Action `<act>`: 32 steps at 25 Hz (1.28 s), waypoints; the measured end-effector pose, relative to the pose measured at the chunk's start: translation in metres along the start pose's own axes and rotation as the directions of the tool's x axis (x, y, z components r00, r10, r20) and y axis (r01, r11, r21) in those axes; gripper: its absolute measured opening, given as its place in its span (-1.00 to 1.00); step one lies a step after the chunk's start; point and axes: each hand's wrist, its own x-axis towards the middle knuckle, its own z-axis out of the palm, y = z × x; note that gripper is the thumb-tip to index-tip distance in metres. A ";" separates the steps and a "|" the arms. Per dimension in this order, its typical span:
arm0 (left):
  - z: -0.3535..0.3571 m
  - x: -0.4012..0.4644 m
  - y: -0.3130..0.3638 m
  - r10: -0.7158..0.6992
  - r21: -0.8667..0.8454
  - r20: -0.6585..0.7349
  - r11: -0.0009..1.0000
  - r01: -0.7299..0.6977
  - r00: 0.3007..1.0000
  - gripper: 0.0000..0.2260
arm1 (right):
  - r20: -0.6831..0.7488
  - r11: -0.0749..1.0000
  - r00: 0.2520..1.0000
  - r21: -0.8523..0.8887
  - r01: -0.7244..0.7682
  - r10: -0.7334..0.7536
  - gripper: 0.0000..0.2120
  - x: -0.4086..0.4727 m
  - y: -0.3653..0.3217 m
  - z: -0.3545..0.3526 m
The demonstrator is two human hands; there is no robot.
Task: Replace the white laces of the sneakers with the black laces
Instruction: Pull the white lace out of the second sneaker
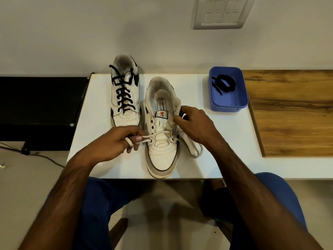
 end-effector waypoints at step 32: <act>0.007 0.009 0.026 0.354 0.526 -0.656 0.848 0.067 0.667 -0.86 | 0.015 1.000 1.000 0.027 0.004 -0.004 -0.75 0.000 0.000 0.001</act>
